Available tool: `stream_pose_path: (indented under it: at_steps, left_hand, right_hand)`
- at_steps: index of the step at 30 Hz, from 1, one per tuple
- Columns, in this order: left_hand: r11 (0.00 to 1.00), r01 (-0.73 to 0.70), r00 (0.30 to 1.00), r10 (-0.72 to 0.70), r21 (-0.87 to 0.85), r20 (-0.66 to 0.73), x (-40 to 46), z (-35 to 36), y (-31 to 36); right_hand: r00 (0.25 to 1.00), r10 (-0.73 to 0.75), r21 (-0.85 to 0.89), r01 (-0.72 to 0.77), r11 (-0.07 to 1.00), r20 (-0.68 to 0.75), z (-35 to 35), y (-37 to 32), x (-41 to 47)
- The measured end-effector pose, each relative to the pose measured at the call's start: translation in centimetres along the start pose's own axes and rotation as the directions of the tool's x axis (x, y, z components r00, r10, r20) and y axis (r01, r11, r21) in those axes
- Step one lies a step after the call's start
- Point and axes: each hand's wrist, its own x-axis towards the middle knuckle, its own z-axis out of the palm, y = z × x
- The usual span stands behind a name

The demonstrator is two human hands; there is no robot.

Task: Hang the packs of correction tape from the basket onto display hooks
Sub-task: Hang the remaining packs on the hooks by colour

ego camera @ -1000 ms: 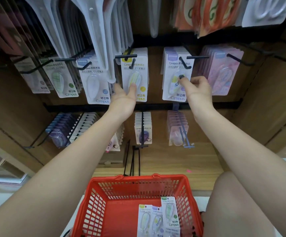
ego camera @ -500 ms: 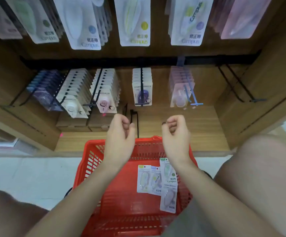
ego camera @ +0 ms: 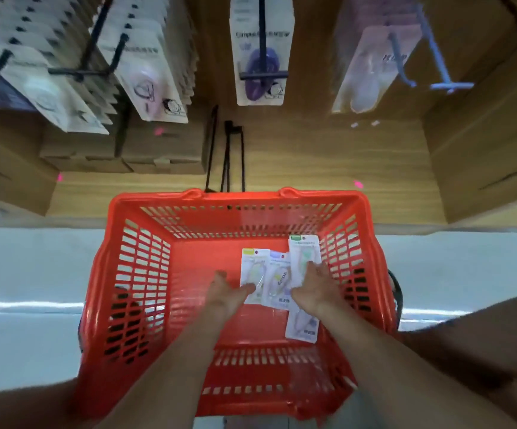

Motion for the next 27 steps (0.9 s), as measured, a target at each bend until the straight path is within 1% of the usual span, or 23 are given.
stream_pose_path:
  at_steps: [2,5,9,12,14,16,19,23,27]
  left_hand:
    - [1.0,0.02,1.0,-0.02,-0.011,0.015,0.8,1.5,-0.2]
    - [0.999,0.026,1.0,-0.026,0.043,-0.013,1.3,3.1,0.0]
    - [0.989,0.026,0.998,-0.017,0.144,-0.063,1.7,4.1,0.6]
    - [0.988,0.05,0.996,-0.038,0.149,-0.084,2.3,4.7,1.1]
    - [0.992,0.07,0.994,-0.061,0.107,-0.087,2.7,5.2,1.3]
    - [0.994,0.097,0.994,-0.094,0.043,-0.062,2.9,5.8,1.4]
    - [0.992,0.126,0.991,-0.125,0.022,-0.048,2.8,6.3,1.6]
    - [0.997,0.077,0.995,-0.076,0.02,-0.058,2.8,6.2,1.1]
    - [1.0,0.016,0.999,-0.016,0.01,-0.035,2.8,6.0,0.2]
  right_hand:
    - [1.0,-0.001,-0.028,0.0,1.0,-0.029,0.3,-0.4,0.7]
    - [0.993,0.052,0.064,-0.046,0.997,-0.108,0.7,-0.6,1.8]
    - [0.971,0.14,0.136,-0.115,0.984,-0.194,1.4,-1.2,3.0]
    - [0.944,0.208,0.17,-0.168,0.971,-0.254,1.8,-2.0,3.7]
    - [0.937,0.236,0.15,-0.203,0.968,-0.256,1.9,-2.4,3.8]
    - [0.932,0.263,0.172,-0.224,0.959,-0.25,2.1,-2.5,3.6]
    - [0.918,0.286,0.299,-0.202,0.933,-0.273,2.7,-2.0,3.3]
    - [0.919,0.278,0.425,-0.141,0.894,-0.279,3.3,-1.3,3.3]
    - [0.914,0.338,0.57,-0.159,0.806,-0.224,2.8,-1.5,3.9]
